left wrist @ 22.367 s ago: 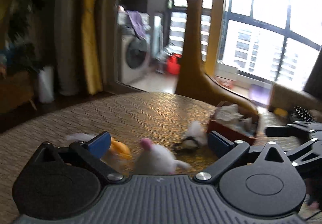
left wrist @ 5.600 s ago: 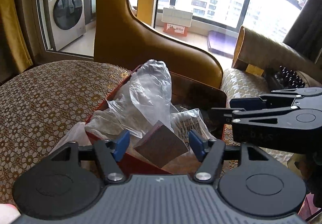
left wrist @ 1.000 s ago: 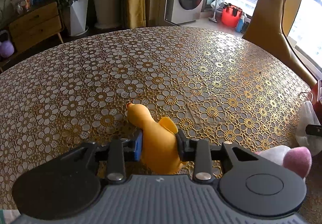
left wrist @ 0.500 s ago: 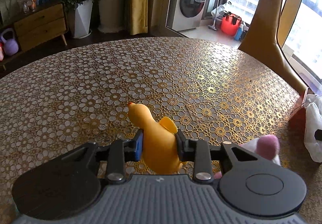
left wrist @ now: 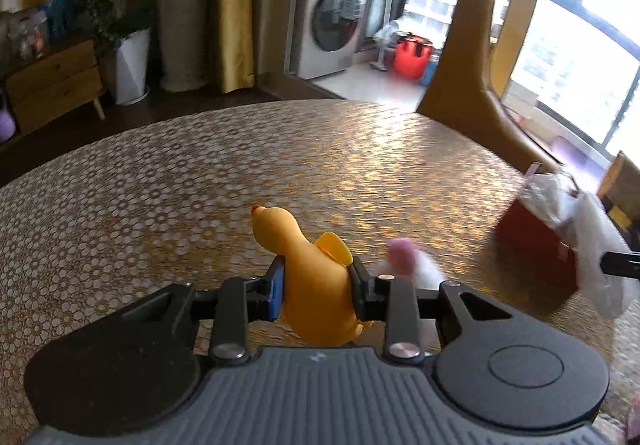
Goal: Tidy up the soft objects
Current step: 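Carry the duck with the left tool while the right tool carries the mesh bag to the red box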
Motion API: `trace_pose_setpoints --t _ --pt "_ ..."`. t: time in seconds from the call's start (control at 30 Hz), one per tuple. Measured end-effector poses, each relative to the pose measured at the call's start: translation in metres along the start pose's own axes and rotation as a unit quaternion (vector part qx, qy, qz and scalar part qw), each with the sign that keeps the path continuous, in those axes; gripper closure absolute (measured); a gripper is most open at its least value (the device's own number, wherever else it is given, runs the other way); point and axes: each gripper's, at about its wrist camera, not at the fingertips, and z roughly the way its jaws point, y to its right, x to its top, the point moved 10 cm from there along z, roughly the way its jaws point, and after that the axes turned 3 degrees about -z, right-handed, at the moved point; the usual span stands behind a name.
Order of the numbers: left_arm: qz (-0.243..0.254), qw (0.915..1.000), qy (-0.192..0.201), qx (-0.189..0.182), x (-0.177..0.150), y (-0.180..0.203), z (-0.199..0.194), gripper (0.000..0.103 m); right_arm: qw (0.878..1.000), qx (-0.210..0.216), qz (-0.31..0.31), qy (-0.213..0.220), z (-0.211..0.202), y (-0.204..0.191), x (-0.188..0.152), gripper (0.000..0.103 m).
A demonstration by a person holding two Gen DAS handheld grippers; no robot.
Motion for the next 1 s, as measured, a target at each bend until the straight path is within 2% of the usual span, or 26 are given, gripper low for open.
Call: trace_pose_setpoints --t 0.2,0.4,0.67,1.0 --pt "0.031 0.9984 0.009 -0.046 -0.002 0.051 -0.031 0.071 1.000 0.009 -0.018 0.010 -0.030 0.000 -0.005 0.099" --pt "0.068 0.9932 0.013 -0.093 -0.006 0.116 -0.049 0.071 1.000 0.012 -0.017 0.015 -0.049 0.013 -0.010 0.099" --pt "0.106 0.9850 0.006 -0.136 -0.013 0.188 -0.044 0.071 1.000 -0.005 0.007 0.025 -0.062 0.057 -0.010 0.099" --pt "0.136 0.9770 -0.012 -0.164 -0.023 0.271 -0.016 0.071 0.998 -0.031 0.039 0.029 -0.064 0.127 -0.007 0.099"
